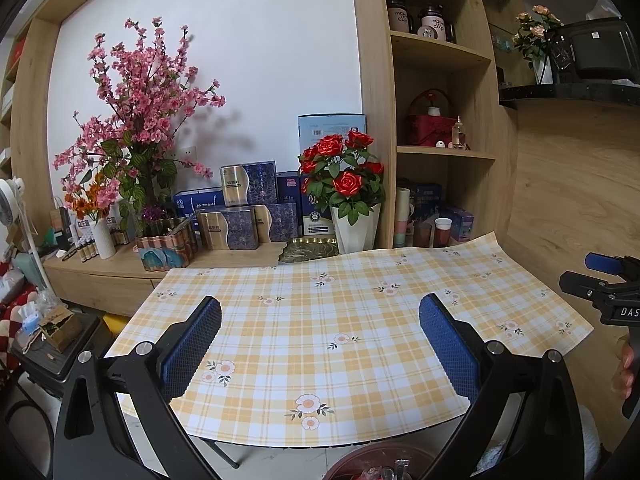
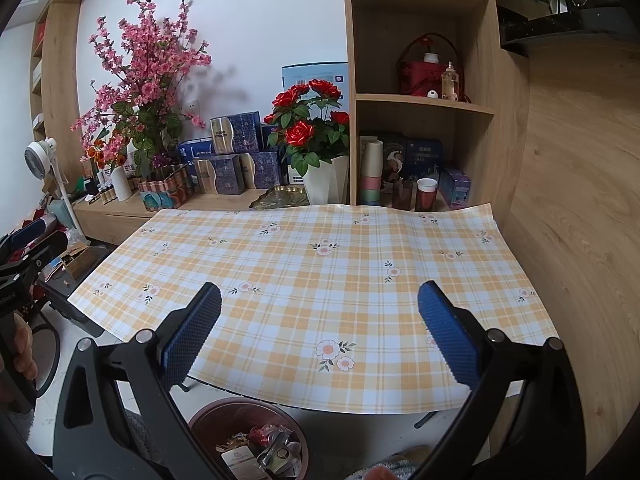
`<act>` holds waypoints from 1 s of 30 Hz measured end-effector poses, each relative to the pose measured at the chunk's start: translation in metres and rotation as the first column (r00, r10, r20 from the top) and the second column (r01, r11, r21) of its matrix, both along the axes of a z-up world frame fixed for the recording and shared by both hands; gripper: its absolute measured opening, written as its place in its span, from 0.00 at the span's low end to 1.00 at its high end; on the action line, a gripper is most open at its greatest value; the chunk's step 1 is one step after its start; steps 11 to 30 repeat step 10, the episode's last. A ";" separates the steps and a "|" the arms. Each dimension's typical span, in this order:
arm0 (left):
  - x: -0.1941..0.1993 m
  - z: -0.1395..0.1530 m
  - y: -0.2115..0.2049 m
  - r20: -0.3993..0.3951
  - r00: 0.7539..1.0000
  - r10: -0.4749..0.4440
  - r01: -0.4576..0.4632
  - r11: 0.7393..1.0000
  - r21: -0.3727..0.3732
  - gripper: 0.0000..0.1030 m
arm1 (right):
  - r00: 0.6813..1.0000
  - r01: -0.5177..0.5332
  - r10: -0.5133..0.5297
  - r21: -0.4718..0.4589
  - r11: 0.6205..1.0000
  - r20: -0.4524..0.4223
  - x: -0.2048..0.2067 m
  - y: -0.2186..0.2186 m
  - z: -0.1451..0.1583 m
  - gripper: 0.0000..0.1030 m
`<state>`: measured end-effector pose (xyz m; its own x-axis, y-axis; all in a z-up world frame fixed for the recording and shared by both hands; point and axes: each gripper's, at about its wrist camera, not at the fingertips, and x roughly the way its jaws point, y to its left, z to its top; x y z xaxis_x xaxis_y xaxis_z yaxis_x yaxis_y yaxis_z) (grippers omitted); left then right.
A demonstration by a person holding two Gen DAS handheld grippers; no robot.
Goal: Collect trash
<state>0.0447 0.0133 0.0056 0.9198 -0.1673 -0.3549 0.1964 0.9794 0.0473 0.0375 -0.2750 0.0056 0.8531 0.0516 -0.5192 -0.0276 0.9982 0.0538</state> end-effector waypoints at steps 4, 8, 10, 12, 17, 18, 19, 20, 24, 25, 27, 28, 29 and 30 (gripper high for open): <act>0.002 0.000 0.001 -0.007 1.000 0.008 -0.008 1.000 0.001 0.94 | 1.000 0.004 -0.004 0.002 1.000 0.000 -0.001 -0.001 0.000 0.94; 0.004 -0.002 0.002 -0.011 1.000 0.026 -0.026 1.000 0.002 0.94 | 1.000 0.012 -0.012 0.007 1.000 -0.008 -0.001 -0.003 -0.003 0.94; 0.004 -0.003 0.003 -0.009 1.000 0.029 -0.029 1.000 0.002 0.94 | 1.000 0.018 -0.017 0.005 1.000 -0.015 -0.001 -0.004 -0.005 0.94; 0.004 -0.003 0.003 -0.009 1.000 0.029 -0.029 1.000 0.002 0.94 | 1.000 0.018 -0.017 0.005 1.000 -0.015 -0.001 -0.004 -0.005 0.94; 0.004 -0.003 0.003 -0.009 1.000 0.029 -0.029 1.000 0.002 0.94 | 1.000 0.018 -0.017 0.005 1.000 -0.015 -0.001 -0.004 -0.005 0.94; 0.004 -0.003 0.003 -0.009 1.000 0.029 -0.029 1.000 0.002 0.94 | 1.000 0.018 -0.017 0.005 1.000 -0.015 -0.001 -0.004 -0.005 0.94; 0.004 -0.003 0.003 -0.009 1.000 0.029 -0.029 1.000 0.002 0.94 | 1.000 0.018 -0.017 0.005 1.000 -0.015 -0.001 -0.004 -0.005 0.94; 0.004 -0.003 0.003 -0.009 1.000 0.029 -0.029 1.000 0.002 0.94 | 1.000 0.018 -0.017 0.005 1.000 -0.015 -0.001 -0.004 -0.005 0.94; 0.004 -0.003 0.003 -0.009 1.000 0.029 -0.029 1.000 0.002 0.94 | 1.000 0.018 -0.017 0.005 1.000 -0.015 -0.001 -0.004 -0.005 0.94; 0.004 -0.003 0.003 -0.009 1.000 0.029 -0.029 1.000 0.002 0.94 | 1.000 0.018 -0.017 0.005 1.000 -0.015 -0.001 -0.004 -0.005 0.94; 0.004 -0.003 0.003 -0.009 1.000 0.029 -0.029 1.000 0.002 0.94 | 1.000 0.018 -0.017 0.005 1.000 -0.015 -0.001 -0.004 -0.005 0.94; 0.004 -0.003 0.003 -0.009 1.000 0.029 -0.029 1.000 0.002 0.94 | 1.000 0.018 -0.017 0.005 1.000 -0.015 -0.001 -0.004 -0.005 0.94; 0.004 -0.003 0.003 -0.009 1.000 0.029 -0.029 1.000 0.002 0.94 | 1.000 0.018 -0.017 0.005 1.000 -0.015 -0.001 -0.004 -0.005 0.94; 0.004 -0.003 0.003 -0.009 1.000 0.029 -0.029 1.000 0.002 0.94 | 1.000 0.018 -0.017 0.005 1.000 -0.015 -0.001 -0.004 -0.005 0.94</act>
